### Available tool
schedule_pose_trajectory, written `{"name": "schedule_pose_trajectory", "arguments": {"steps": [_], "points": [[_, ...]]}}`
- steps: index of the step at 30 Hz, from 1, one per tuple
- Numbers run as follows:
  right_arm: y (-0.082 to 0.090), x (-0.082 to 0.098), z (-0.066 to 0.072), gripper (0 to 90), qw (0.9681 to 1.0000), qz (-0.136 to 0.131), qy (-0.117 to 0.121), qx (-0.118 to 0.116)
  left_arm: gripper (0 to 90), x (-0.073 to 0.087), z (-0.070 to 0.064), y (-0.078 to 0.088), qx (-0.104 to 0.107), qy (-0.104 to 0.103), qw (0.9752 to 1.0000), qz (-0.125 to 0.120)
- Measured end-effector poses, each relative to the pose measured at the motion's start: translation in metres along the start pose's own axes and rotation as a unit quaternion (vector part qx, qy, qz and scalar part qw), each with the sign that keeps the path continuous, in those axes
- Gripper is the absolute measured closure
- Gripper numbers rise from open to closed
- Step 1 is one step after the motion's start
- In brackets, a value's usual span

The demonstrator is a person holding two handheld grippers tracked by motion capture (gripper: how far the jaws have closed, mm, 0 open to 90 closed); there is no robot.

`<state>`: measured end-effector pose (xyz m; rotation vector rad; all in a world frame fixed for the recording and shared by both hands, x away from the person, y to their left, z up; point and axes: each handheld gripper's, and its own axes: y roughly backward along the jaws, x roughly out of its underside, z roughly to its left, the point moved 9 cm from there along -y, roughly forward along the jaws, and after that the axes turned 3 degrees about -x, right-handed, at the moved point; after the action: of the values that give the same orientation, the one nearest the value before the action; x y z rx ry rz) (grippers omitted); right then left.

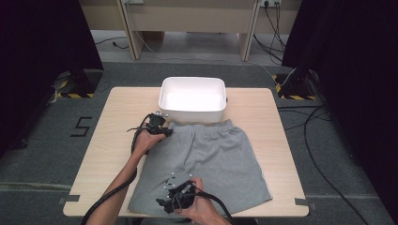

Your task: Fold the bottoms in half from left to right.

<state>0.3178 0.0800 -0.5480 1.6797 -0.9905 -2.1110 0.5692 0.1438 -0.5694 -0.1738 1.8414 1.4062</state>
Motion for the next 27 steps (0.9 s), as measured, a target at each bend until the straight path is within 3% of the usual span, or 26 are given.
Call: {"name": "schedule_pose_trajectory", "arguments": {"steps": [6, 16, 27], "points": [[-0.012, -0.005, 0.014, 33.8, 0.9999, 0.002, 0.005, -0.014, 78.3, 0.003, 0.002, 0.003, -0.006, -0.008, 0.9999, 0.006], [-0.038, -0.014, 0.044, 33.7, 0.9989, 0.01, 0.021, -0.04, 78.3, 0.007, 0.004, 0.006, -0.005, -0.003, 1.0, 0.008], [-0.064, -0.02, 0.057, 33.7, 0.9988, 0.006, 0.024, -0.041, 77.8, 0.008, 0.007, 0.008, 0.007, 0.008, 0.9999, 0.007]]}}
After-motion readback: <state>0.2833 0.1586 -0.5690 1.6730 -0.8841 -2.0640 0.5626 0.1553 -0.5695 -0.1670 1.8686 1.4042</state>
